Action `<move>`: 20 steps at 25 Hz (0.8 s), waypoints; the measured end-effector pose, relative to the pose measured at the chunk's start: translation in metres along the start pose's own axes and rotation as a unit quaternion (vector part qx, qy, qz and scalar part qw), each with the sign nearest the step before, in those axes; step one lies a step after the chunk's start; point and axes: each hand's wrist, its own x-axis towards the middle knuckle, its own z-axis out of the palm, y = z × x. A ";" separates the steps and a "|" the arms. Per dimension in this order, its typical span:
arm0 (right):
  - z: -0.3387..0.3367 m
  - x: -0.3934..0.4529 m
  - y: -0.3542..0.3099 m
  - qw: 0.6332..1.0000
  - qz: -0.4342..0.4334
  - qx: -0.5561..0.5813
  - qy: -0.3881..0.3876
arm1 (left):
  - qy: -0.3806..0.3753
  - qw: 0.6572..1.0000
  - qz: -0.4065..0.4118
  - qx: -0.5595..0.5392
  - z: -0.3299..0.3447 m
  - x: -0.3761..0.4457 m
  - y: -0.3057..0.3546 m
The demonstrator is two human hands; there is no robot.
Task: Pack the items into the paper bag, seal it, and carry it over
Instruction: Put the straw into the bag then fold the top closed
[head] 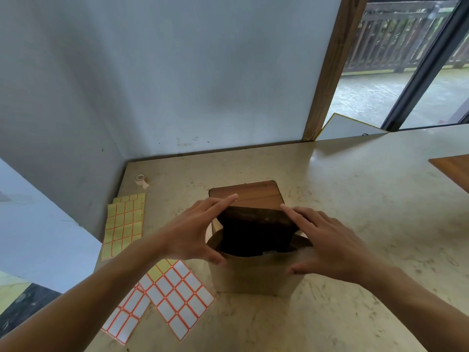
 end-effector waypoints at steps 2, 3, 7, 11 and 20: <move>0.004 0.000 0.002 0.999 0.001 0.007 0.047 | 0.032 0.999 0.008 0.014 0.002 0.001 -0.003; 0.006 0.000 0.004 0.997 0.001 0.014 0.071 | 0.044 0.999 0.015 0.020 0.004 0.002 -0.003; 0.009 0.000 0.006 0.993 0.003 0.058 0.101 | 0.086 0.994 0.055 0.033 0.008 0.002 -0.004; 0.012 0.003 0.007 0.991 0.023 0.102 0.087 | 0.082 0.992 0.096 0.002 0.011 0.002 -0.007; 0.028 0.011 0.013 0.985 0.020 0.165 0.037 | 0.065 0.997 0.042 -0.014 0.030 0.004 -0.007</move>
